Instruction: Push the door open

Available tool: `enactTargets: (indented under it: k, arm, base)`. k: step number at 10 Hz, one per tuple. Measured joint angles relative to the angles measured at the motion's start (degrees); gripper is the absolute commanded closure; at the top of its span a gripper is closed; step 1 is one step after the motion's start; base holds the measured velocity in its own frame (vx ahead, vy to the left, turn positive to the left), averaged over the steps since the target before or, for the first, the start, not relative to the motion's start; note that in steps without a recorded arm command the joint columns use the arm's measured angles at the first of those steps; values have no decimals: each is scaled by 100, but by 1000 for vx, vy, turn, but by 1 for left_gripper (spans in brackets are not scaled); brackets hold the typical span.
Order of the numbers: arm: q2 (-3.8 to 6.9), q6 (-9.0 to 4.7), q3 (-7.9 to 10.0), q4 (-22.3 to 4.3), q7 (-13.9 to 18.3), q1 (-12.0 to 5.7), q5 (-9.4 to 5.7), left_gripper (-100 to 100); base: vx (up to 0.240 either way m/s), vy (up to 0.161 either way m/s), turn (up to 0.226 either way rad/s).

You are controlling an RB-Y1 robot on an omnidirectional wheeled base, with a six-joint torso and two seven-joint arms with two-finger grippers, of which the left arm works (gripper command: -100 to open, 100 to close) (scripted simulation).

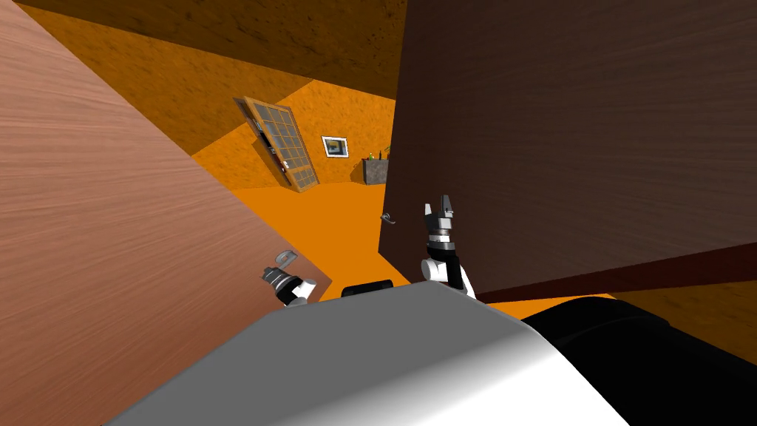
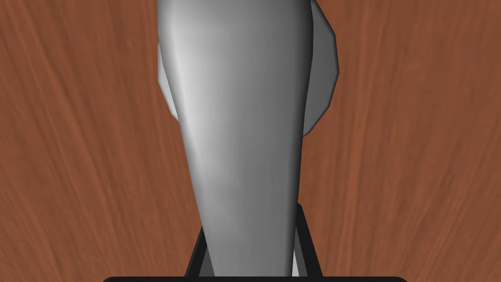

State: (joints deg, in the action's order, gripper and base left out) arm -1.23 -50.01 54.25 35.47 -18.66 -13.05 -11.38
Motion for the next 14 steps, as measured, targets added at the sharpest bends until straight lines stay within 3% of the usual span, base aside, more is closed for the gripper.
enactTargets:
  k: [2, 5, 7, 8, 10, 11, 12, 13, 14]
  arm:
    - [60, -62, 79, -81, -98, -94, -62, 100]
    - [166, -268, 189, -308, -226, -275, -138, 100]
    - [91, -263, 267, -181, -330, -282, -190, 100]
    - [145, -323, 273, -284, -324, -313, -196, 100]
    - [136, -382, 322, -338, -359, -339, -229, 100]
    - [198, -486, 358, -527, -373, -402, -255, 100]
    - [172, -555, 412, -562, -421, -431, -291, 100]
    - [215, -677, 480, -742, -481, -522, -336, 100]
    - [124, -686, 539, -631, -557, -523, -375, 100]
  base:
    - [56, 104, -10]
    - [63, 75, 6]
    - [38, 37, 5]
    - [31, 31, -5]
    - [40, 36, 6]
    - [68, 60, 1]
    - [77, 67, 16]
    - [91, 84, 15]
    - [72, 70, 11]
